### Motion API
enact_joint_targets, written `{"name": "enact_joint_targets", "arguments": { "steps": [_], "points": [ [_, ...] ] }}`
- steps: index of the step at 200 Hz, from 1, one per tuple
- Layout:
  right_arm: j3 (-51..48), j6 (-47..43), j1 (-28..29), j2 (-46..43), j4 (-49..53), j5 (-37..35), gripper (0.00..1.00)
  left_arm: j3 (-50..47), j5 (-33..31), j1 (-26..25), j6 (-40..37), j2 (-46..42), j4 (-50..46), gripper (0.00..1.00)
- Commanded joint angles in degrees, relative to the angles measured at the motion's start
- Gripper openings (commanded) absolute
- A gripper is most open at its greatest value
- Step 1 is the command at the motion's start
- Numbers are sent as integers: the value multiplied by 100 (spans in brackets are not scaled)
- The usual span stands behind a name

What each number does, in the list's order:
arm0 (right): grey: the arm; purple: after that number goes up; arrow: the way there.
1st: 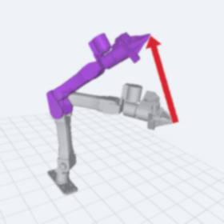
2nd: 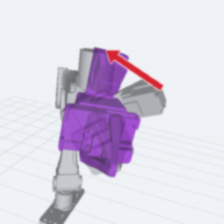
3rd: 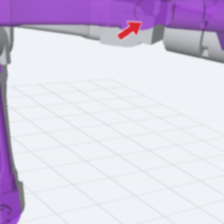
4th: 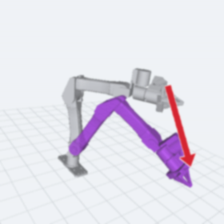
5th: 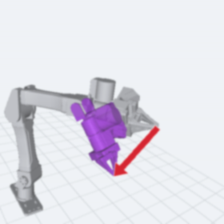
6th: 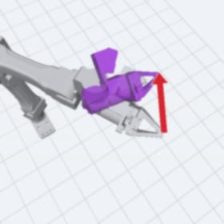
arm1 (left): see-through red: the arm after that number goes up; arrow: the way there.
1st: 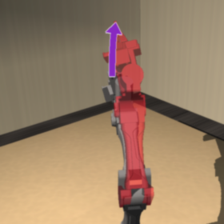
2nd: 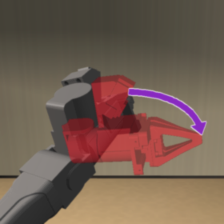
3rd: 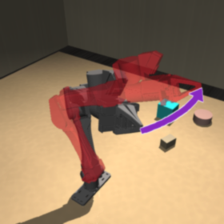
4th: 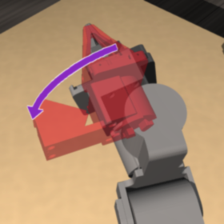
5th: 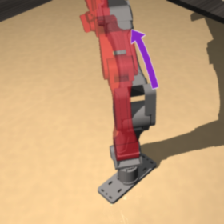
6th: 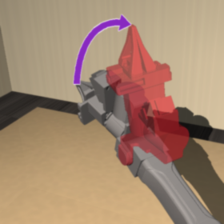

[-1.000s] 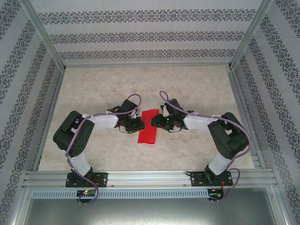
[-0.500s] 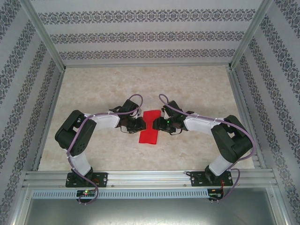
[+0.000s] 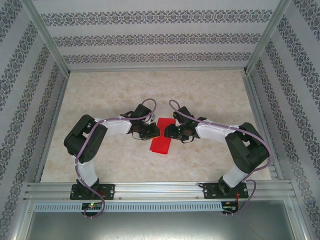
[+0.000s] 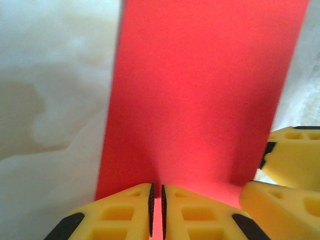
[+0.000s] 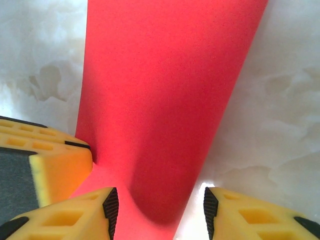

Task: Fold a paper plane with a square sheet of paper (pick it up from the middle)
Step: First fold in half a square sheet of paper at the center of the table.

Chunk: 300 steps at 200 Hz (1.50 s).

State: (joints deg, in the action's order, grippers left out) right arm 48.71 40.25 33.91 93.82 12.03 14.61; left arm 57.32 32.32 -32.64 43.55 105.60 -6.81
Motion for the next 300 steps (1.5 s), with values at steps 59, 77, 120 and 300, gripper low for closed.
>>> {"name": "enact_joint_targets", "arguments": {
  "steps": [59, 77, 120, 300],
  "points": [
    [32, -355, -82, 49, 377, -413, 39, 349, 171, -137, -178, -9, -150, 17],
    [6, -424, -104, 49, 431, -439, 36, 435, 134, -137, -264, -94, -316, 18],
    [-109, -483, -162, 7, 369, -405, 34, 643, -7, -137, -486, -133, -719, 18],
    [97, -408, -270, -500, 379, -135, 38, 753, -18, -137, -725, 478, -781, 16]
  ]
}}
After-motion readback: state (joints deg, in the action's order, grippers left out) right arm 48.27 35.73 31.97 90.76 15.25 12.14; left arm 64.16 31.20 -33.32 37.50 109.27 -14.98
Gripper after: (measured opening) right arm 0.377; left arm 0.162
